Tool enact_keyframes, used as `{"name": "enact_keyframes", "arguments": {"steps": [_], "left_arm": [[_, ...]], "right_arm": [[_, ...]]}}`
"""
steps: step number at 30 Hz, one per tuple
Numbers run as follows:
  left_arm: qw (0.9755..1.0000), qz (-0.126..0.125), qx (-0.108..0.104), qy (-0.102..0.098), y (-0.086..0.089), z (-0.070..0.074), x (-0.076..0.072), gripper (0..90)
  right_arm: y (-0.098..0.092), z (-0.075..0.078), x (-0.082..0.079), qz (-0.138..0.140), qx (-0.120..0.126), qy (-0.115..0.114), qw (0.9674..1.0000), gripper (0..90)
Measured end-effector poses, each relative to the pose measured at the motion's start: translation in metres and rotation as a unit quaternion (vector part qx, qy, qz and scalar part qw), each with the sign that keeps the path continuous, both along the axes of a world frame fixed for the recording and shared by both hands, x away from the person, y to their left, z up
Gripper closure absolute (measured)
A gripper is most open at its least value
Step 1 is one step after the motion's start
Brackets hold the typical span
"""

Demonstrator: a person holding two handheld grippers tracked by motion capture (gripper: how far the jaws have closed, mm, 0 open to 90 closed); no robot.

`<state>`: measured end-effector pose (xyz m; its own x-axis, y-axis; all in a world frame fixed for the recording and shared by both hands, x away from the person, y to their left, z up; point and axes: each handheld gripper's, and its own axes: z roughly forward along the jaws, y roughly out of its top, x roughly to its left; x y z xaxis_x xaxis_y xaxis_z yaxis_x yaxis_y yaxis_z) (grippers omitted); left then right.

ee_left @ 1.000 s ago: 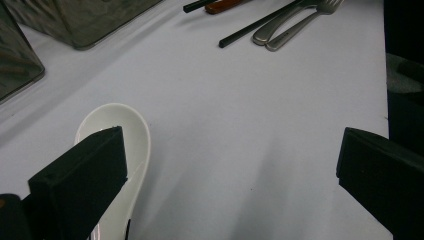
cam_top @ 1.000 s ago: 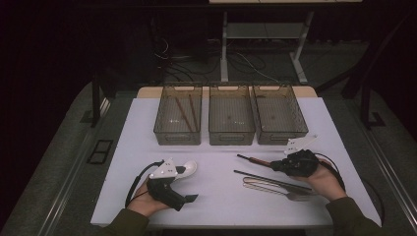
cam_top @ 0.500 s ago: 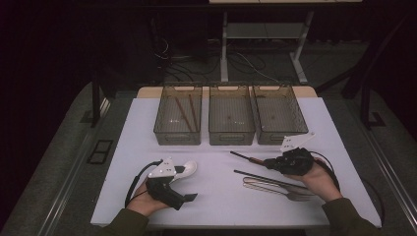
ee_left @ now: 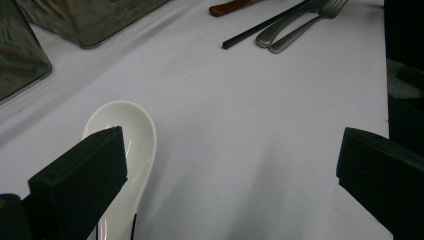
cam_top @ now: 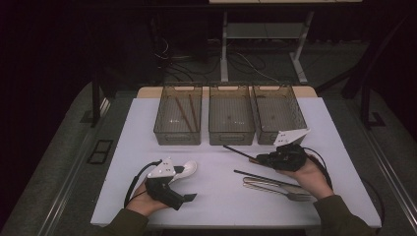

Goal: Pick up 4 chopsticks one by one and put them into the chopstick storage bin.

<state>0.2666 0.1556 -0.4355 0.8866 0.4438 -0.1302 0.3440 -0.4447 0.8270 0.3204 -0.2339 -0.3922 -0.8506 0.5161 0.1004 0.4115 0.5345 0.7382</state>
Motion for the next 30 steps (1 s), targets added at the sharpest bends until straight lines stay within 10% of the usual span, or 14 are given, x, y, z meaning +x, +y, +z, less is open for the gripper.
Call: {"name": "enact_keyframes", "arguments": {"steps": [30], "left_arm": [[1.0000,-0.002,-0.001,-0.001,0.000,0.000,0.000,0.0]], "right_arm": [[0.040,0.022,0.013,0.004,0.025,-0.009,0.9996,86.2]]}}
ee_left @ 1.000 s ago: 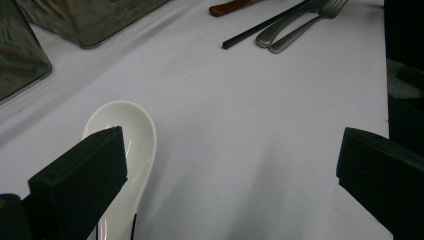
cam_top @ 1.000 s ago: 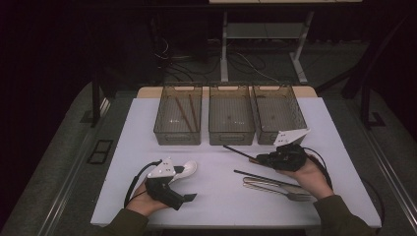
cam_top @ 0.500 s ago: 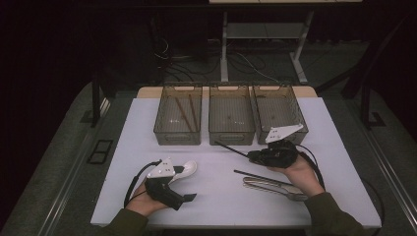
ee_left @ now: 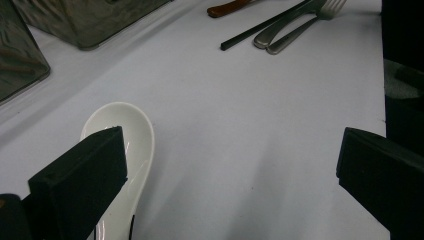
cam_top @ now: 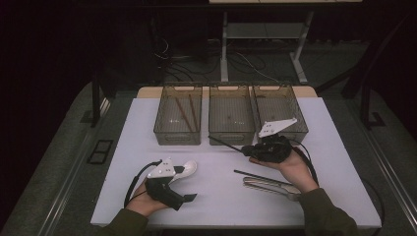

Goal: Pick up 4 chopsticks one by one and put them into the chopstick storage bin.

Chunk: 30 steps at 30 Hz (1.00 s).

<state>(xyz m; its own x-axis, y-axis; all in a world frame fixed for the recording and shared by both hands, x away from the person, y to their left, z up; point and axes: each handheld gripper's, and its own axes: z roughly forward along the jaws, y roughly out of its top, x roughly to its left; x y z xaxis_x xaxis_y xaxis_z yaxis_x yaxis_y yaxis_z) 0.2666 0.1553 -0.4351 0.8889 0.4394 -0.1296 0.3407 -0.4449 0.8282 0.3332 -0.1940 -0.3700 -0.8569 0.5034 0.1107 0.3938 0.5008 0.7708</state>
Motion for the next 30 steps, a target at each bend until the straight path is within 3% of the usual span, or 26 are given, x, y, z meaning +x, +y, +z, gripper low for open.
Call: {"name": "enact_keyframes", "arguments": {"steps": [4,15,30], "left_arm": [[1.0000,0.000,-0.002,-0.002,0.001,0.001,0.000,0.0],[1.0000,-0.003,0.002,-0.002,0.001,0.001,0.000,0.0],[1.0000,-0.003,-0.003,0.000,0.001,0.001,0.000,0.0]], "right_arm": [[0.007,0.005,0.005,-0.006,0.007,-0.002,1.0000,86.3],[0.032,0.019,0.027,-0.033,-0.004,0.011,0.9994,86.3],[0.067,0.021,0.053,-0.053,-0.016,0.026,0.9981,86.3]]}}
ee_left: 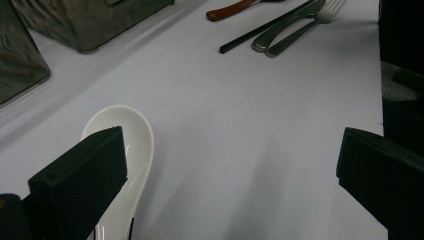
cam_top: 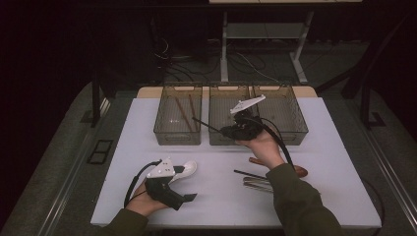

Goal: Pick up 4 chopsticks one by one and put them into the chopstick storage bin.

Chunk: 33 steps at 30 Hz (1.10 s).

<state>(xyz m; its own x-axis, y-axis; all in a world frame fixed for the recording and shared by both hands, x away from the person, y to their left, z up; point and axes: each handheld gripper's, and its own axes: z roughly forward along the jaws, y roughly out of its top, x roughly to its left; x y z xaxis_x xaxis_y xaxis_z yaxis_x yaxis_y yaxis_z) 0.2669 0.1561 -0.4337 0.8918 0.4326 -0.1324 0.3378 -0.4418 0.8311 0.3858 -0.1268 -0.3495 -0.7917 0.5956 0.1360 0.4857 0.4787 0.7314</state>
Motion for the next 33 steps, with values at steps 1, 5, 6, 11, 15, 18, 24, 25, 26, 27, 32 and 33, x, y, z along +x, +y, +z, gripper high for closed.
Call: {"name": "enact_keyframes", "arguments": {"steps": [1,5,6,11,15,18,24,25,26,27,32,33], "left_arm": [[1.0000,0.001,0.000,0.000,0.000,0.000,0.000,0.0],[1.0000,0.000,-0.003,-0.001,0.000,0.000,0.000,0.0],[1.0000,0.000,-0.003,-0.001,0.000,0.000,0.000,0.0],[1.0000,0.001,0.004,-0.004,0.000,0.000,0.000,0.0],[1.0000,0.000,0.003,-0.003,-0.001,0.000,0.000,0.0],[1.0000,0.002,-0.001,-0.001,-0.001,0.000,0.000,0.0],[1.0000,0.000,0.004,-0.003,-0.001,0.000,0.000,0.0],[1.0000,0.001,0.003,-0.002,-0.001,0.000,0.000,0.0],[1.0000,0.001,0.003,-0.002,-0.001,0.000,0.000,0.0],[1.0000,0.001,0.002,-0.002,-0.001,0.000,0.000,0.0],[1.0000,-0.002,0.004,-0.003,0.000,0.000,0.001,0.0],[1.0000,-0.002,0.004,-0.004,0.000,0.000,0.001,0.0]], "right_arm": [[0.002,0.000,0.002,0.000,-0.002,0.001,1.0000,86.3],[0.012,-0.002,0.010,-0.010,-0.007,0.005,0.9999,86.3],[0.014,-0.002,0.012,-0.014,-0.009,0.007,0.9998,86.3],[0.026,-0.003,0.021,-0.020,-0.009,0.008,0.9997,86.3],[0.035,-0.004,0.026,-0.023,-0.013,0.010,0.9996,86.2],[0.041,-0.005,0.030,-0.029,-0.015,0.011,0.9994,86.2],[0.054,-0.007,0.042,-0.039,-0.026,0.018,0.9987,86.2],[0.057,-0.007,0.044,-0.040,-0.027,0.019,0.9986,86.2],[0.060,-0.007,0.046,-0.042,-0.031,0.017,0.9985,86.2],[0.062,-0.008,0.048,-0.044,-0.032,0.018,0.9984,86.2],[0.076,-0.010,0.060,-0.049,-0.038,0.018,0.9979,86.2],[0.079,-0.011,0.062,-0.049,-0.040,0.019,0.9978,86.2]]}}
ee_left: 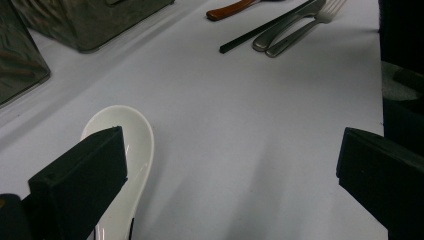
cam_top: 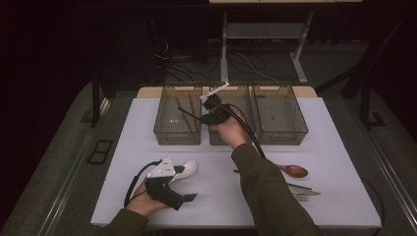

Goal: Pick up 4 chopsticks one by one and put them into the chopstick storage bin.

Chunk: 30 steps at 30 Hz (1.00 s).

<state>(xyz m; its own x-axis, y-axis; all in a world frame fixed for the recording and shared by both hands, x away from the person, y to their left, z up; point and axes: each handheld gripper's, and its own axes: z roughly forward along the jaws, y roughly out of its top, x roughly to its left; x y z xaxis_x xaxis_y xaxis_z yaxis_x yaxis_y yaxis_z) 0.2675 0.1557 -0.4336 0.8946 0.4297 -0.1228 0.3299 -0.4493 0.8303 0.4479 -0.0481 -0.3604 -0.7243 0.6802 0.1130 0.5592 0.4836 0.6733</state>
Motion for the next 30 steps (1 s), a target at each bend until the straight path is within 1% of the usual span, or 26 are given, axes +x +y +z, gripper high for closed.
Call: {"name": "enact_keyframes", "arguments": {"steps": [5,11,14,16,19,21,22,24,25,27,29,30], "left_arm": [[1.0000,0.001,-0.003,0.003,0.000,0.000,-0.001,0.0],[1.0000,0.000,-0.003,0.001,-0.001,0.000,-0.001,0.0],[1.0000,-0.001,-0.003,0.002,-0.001,0.000,-0.001,0.0],[1.0000,0.002,-0.006,0.004,-0.001,0.001,-0.001,0.0],[1.0000,0.001,-0.006,0.001,-0.001,0.001,-0.001,0.0],[1.0000,0.001,-0.008,0.002,0.000,0.001,-0.001,0.0],[1.0000,0.001,-0.008,0.002,0.000,0.001,-0.001,0.0],[1.0000,0.000,-0.009,0.002,0.000,0.001,0.000,0.0],[1.0000,0.000,-0.009,0.002,0.000,0.001,0.000,0.0],[0.9999,0.000,-0.011,0.002,0.000,0.001,0.000,0.0],[0.9999,0.000,-0.011,0.003,0.001,0.002,0.000,0.0],[0.9999,-0.001,-0.010,0.002,0.001,0.002,0.000,0.0]], "right_arm": [[0.012,-0.001,0.009,-0.008,-0.003,0.001,1.0000,86.1],[0.026,-0.002,0.022,-0.016,-0.006,0.007,0.9998,86.1],[0.035,-0.004,0.029,-0.020,-0.006,0.008,0.9997,86.0],[0.042,-0.005,0.034,-0.028,-0.007,0.011,0.9995,86.0],[0.053,-0.008,0.042,-0.030,-0.015,0.014,0.9993,86.1],[0.058,-0.009,0.045,-0.032,-0.014,0.020,0.9992,85.9],[0.062,-0.011,0.047,-0.034,-0.018,0.019,0.9991,86.0],[0.068,-0.014,0.050,-0.037,-0.018,0.024,0.9989,85.8],[0.071,-0.015,0.052,-0.036,-0.021,0.021,0.9989,85.5],[0.076,-0.017,0.054,-0.038,-0.020,0.017,0.9989,85.0],[0.079,-0.017,0.054,-0.045,-0.014,0.008,0.9989,74.0],[0.079,-0.016,0.054,-0.044,-0.010,0.007,0.9990,70.3]]}}
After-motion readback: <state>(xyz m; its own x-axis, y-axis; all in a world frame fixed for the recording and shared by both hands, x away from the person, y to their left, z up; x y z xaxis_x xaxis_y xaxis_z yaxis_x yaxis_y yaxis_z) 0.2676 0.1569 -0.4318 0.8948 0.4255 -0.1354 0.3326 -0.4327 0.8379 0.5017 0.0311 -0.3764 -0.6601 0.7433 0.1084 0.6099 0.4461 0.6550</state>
